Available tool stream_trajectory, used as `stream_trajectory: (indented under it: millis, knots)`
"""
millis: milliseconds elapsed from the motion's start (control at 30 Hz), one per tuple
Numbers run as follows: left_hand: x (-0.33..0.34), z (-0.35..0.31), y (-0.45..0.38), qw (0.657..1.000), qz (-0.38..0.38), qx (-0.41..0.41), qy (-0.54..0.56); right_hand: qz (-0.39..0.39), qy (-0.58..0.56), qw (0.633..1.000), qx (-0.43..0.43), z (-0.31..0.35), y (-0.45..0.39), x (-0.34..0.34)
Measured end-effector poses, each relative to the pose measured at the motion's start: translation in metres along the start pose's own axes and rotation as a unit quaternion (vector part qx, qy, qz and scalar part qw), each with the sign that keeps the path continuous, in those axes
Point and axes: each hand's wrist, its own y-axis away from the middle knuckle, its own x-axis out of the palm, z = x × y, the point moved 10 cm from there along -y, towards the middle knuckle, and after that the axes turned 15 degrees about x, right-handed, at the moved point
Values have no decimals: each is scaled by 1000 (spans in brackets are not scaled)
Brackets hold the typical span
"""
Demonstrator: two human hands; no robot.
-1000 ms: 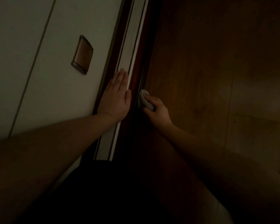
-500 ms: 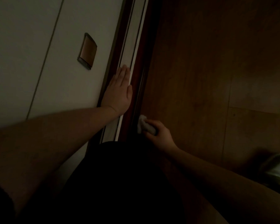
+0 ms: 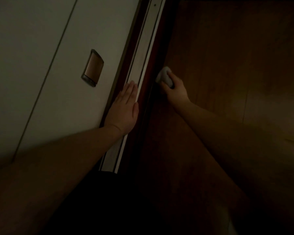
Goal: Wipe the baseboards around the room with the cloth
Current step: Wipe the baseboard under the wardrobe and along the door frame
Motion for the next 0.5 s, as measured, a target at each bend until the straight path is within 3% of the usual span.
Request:
stream_trajectory:
  millis: [233, 500]
  knots:
    - [-2, -2, 0, 1000, -8, 0, 8, 17, 71, 997, -13, 4, 15, 15]
    - [-2, -1, 1, 1000, -2, -7, 12, 88, 93, 992, -13, -55, 120, 52]
